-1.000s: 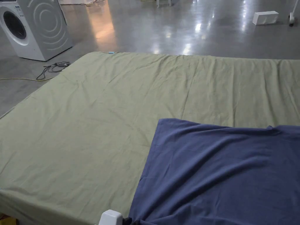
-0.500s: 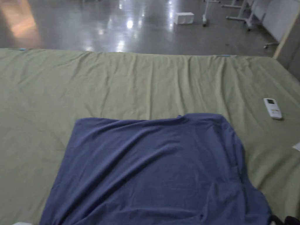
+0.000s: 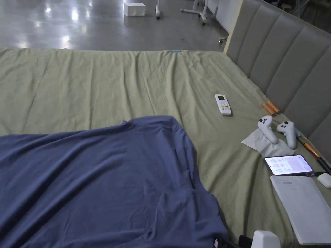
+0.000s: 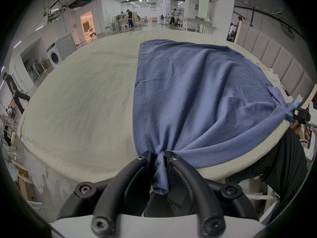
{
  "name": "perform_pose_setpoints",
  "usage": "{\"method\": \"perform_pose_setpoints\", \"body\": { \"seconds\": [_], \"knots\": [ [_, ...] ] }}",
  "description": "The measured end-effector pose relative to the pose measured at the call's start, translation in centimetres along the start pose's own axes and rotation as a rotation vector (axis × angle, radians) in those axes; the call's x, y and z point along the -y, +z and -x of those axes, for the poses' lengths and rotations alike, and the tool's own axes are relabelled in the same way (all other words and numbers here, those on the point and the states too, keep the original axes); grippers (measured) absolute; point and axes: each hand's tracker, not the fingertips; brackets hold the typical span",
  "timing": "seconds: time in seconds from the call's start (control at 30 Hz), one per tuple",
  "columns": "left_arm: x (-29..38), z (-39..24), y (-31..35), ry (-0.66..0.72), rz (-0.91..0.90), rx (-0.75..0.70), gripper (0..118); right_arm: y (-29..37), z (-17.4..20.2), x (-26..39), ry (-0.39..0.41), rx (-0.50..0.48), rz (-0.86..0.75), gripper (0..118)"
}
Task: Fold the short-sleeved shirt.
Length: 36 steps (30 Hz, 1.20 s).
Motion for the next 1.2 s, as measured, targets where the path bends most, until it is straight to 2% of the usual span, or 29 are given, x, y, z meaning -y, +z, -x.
{"method": "perform_pose_setpoints", "body": {
  "seconds": [0.07,0.2,0.33,0.43,0.5,0.6,0.7,0.8,0.9,0.93,1.07,1.1,1.17,1.2],
  "knots": [
    [0.0,0.2,0.0,0.004,-0.001,0.000,16,-0.2,0.1,-0.3,0.008,-0.034,-0.008,23],
    [0.2,0.3,0.1,0.009,-0.007,-0.006,16,0.0,0.5,-0.5,0.039,-0.058,-0.007,1],
    [0.7,0.9,0.4,0.016,-0.030,0.009,16,0.9,0.2,-0.2,-0.020,-0.093,-0.032,1],
    [1.0,1.3,1.8,0.047,-0.071,0.036,13,2.3,0.1,-0.4,-0.034,-0.094,-0.072,1],
    [1.1,2.3,2.3,0.032,-0.120,0.006,13,3.1,0.1,-1.5,-0.075,-0.137,-0.094,1],
    [-1.1,2.1,4.2,-0.051,-0.229,0.012,11,3.7,1.4,-4.7,-0.022,-0.148,-0.156,1],
    [-5.0,2.9,4.6,-0.026,-0.273,0.015,11,2.6,2.7,-9.3,0.028,-0.186,-0.197,1],
    [-10.2,3.7,3.0,0.045,-0.327,-0.006,11,-0.7,4.3,-14.6,0.097,-0.157,-0.214,1],
    [-15.0,3.5,-0.3,0.078,-0.293,0.012,11,-5.6,5.8,-18.8,0.131,-0.140,-0.166,1],
    [-16.1,3.4,-2.0,0.082,-0.273,0.019,11,-7.6,6.2,-19.7,0.144,-0.127,-0.107,1],
    [-18.9,2.6,-8.7,0.142,-0.117,0.055,11,-14.7,6.7,-20.7,0.112,-0.101,0.040,1],
    [-19.0,2.4,-9.7,0.164,-0.091,0.059,11,-16.3,5.8,-20.3,0.100,-0.103,0.068,1],
    [-18.9,3.2,-12.7,0.148,-0.052,0.032,11,-18.5,5.6,-19.6,0.072,-0.070,0.136,1],
    [-18.8,3.1,-13.2,0.129,-0.059,0.023,20,-19.4,5.5,-19.2,0.082,-0.078,0.109,1]
  ]
}}
